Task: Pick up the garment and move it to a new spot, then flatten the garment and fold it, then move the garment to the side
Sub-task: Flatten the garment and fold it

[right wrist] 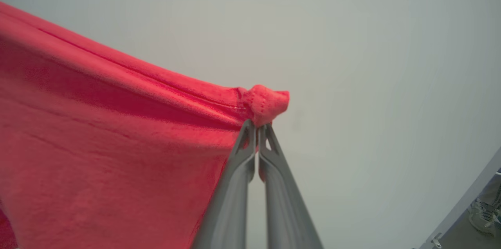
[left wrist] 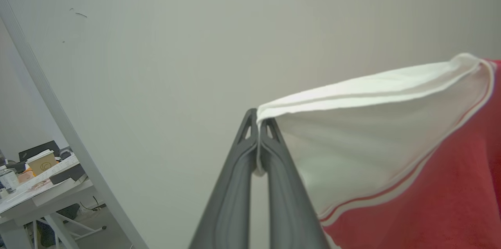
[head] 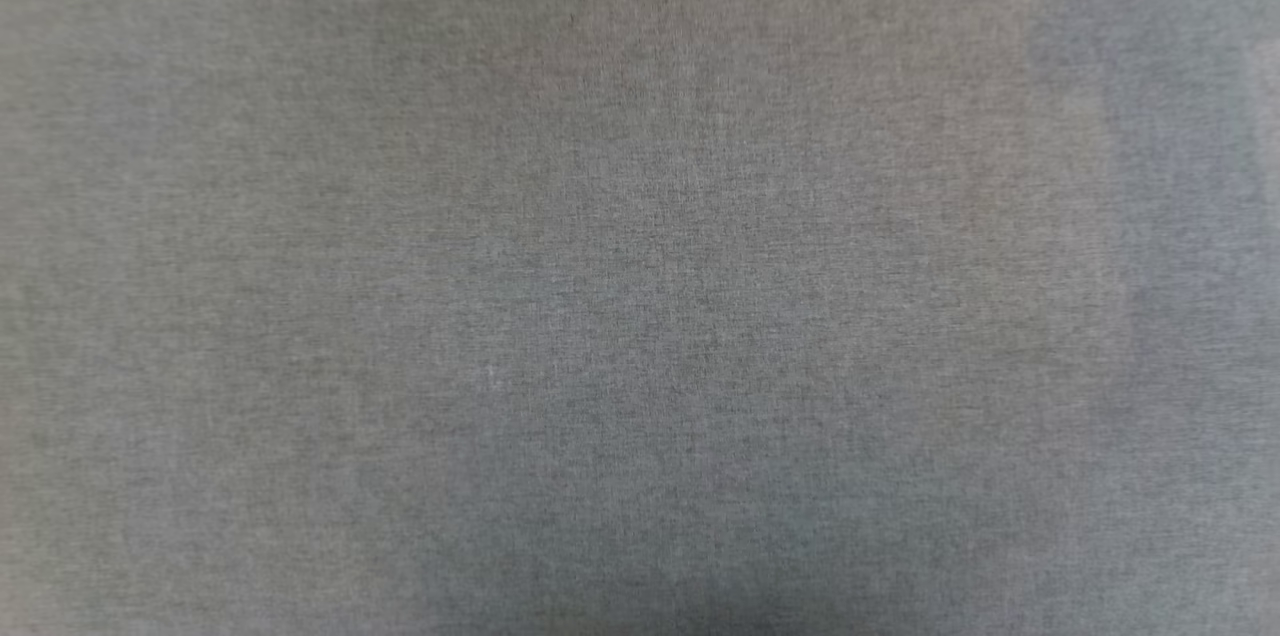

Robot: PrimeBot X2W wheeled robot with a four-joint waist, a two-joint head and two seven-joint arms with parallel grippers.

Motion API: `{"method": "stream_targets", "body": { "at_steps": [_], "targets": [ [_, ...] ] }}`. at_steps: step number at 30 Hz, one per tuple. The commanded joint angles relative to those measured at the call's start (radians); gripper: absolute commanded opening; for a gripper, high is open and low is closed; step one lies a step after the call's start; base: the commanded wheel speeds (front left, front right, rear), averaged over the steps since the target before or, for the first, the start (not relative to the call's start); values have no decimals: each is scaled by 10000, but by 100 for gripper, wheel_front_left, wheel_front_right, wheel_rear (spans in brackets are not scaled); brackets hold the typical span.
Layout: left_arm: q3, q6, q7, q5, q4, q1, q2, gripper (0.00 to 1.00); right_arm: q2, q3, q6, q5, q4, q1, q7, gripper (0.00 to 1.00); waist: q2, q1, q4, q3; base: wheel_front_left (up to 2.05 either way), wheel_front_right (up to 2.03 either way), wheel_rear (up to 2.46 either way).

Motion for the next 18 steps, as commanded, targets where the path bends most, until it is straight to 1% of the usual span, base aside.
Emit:
{"method": "stream_targets", "body": {
  "at_steps": [1,6,10,14,18],
  "targets": [
    [-4,-4,-260,248,523,-627,-128,0,42,127,-21,-234,487,-475,-226,0,0,-2,-130,1024,0,0,0],
    [-376,-118,-1582,1080,2519,-2520,-848,0,518,511,-21,-881,2252,-2204,-1072,0,0,-2,-135,1593,0,0,0],
    [-552,-189,-2601,1290,3987,-3167,-1291,0,985,650,-21,-1216,3381,-2766,-1908,0,0,-2,-83,1752,0,0,0],
    [-745,-290,-3480,1143,5089,-2829,-1663,0,1380,826,-21,-1227,4239,-2691,-2593,0,0,-2,77,1711,0,0,0],
    [-1092,-383,-4185,796,5664,-1726,-2132,0,1552,1135,-21,-1044,4856,-2140,-3090,0,0,-2,310,1501,0,0,0]
  ]
}}
